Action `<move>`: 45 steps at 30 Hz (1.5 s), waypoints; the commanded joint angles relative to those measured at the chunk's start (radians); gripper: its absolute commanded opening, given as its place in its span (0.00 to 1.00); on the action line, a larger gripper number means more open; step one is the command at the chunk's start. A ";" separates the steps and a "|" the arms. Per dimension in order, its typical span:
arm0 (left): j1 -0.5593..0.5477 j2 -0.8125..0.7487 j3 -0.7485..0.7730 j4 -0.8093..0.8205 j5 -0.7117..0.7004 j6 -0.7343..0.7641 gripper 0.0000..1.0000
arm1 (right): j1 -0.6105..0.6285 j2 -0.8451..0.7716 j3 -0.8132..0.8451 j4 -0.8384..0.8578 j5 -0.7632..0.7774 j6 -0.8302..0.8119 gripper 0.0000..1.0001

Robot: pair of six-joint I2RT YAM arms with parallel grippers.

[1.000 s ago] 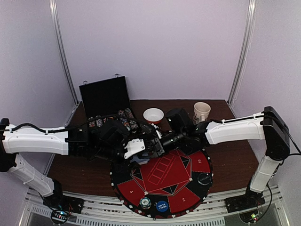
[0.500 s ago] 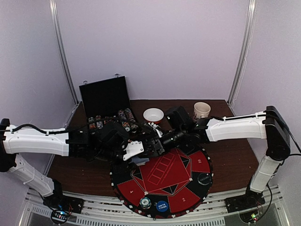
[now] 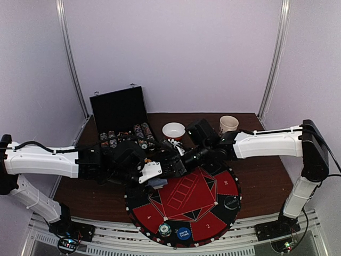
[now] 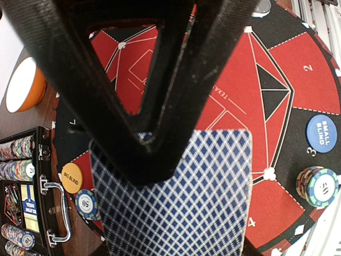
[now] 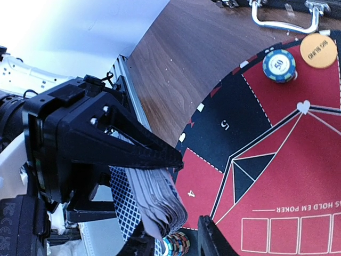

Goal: Distribute texas hold em gaming equipment
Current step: Pick up the poker card from the face-down deck piles, then distribute the poker card in the big blind area.

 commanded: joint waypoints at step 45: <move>0.169 -0.089 -0.071 -0.049 -0.195 -0.212 0.55 | -0.064 0.152 -0.129 0.514 0.706 0.741 0.00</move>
